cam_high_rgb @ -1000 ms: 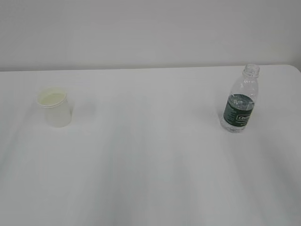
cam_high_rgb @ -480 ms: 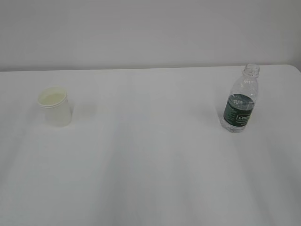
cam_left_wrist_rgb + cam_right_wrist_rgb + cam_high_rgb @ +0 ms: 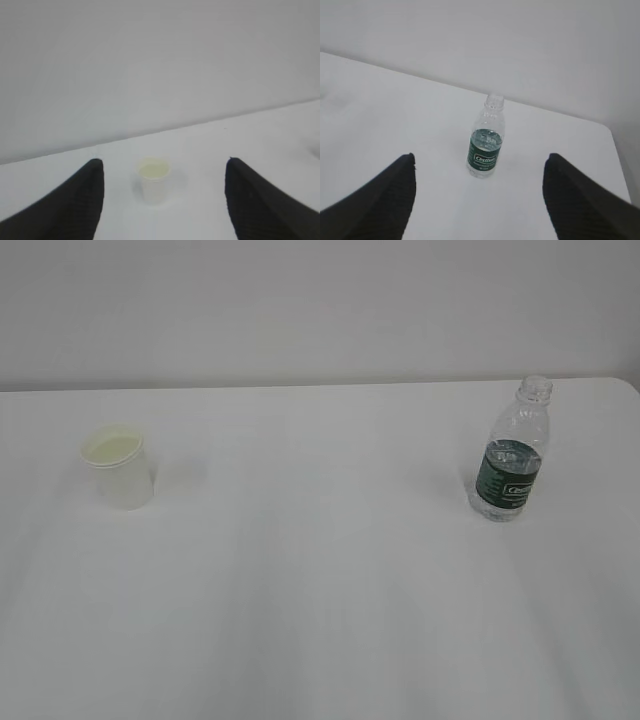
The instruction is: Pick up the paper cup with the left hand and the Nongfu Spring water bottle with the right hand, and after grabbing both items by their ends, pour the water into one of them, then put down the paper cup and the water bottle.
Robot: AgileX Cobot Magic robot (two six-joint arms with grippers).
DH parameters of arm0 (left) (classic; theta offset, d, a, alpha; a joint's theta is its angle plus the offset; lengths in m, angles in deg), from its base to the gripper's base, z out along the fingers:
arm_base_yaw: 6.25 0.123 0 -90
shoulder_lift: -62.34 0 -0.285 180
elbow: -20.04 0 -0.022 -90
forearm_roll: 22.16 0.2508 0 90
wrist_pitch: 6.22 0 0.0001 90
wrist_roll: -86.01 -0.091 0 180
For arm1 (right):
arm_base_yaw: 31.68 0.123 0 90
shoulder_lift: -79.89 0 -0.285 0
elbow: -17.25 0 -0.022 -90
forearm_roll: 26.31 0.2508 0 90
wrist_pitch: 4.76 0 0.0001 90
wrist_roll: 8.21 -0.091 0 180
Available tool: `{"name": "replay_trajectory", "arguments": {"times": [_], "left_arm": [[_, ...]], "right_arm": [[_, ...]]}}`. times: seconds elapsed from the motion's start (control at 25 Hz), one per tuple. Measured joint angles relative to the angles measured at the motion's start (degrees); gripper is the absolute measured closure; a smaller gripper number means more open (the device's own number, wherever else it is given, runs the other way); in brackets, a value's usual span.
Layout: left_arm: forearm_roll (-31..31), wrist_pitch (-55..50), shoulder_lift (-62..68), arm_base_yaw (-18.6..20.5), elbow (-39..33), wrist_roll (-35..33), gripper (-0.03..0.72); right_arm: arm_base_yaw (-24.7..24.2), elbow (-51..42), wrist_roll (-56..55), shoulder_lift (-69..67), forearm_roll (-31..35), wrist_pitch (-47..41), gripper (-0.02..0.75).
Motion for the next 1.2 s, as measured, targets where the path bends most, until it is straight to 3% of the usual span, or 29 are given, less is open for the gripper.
{"name": "replay_trajectory", "arguments": {"times": [0.12, 0.28, 0.8, 1.2], "left_arm": [[-5.1, -5.2, -0.1, 0.0, 1.9, -6.5, 0.149], [-8.6, -11.6, -0.1, 0.0, 3.2, -9.4, 0.151], [-11.1, -31.2, -0.4, 0.0, 5.1, -9.8, 0.152], [-11.8, -33.9, -0.4, 0.0, 1.3, -9.8, 0.154]], "right_arm": [[0.0, 0.0, 0.0, 1.6, 0.0, -2.8, 0.146], [0.0, 0.0, 0.0, 3.3, -0.1, -6.5, 0.146], [0.0, 0.1, -0.3, 7.8, 0.7, -19.9, 0.146], [0.0, 2.0, -0.4, 7.8, 1.8, -29.1, 0.146]]}}
